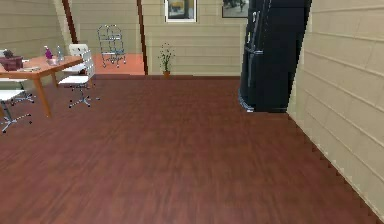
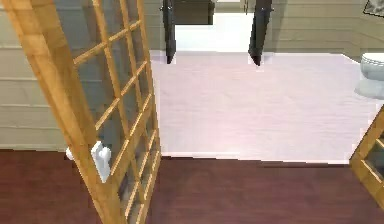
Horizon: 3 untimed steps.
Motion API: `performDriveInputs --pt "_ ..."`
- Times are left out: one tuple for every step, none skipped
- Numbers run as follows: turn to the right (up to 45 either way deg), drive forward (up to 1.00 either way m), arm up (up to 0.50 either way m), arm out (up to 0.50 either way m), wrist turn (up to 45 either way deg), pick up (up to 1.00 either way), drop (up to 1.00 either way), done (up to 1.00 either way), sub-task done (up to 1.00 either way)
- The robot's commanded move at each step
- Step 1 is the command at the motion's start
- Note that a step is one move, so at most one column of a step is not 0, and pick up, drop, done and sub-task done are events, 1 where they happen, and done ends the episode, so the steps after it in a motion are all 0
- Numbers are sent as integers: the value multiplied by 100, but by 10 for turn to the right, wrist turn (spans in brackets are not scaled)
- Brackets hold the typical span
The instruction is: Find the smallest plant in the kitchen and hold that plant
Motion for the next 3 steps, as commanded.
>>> performDriveInputs --pt "0 100 0 0 0 0 0 0 0" --pt "0 100 0 0 0 0 0 0 0" --pt "30 0 0 0 0 0 0 0 0"
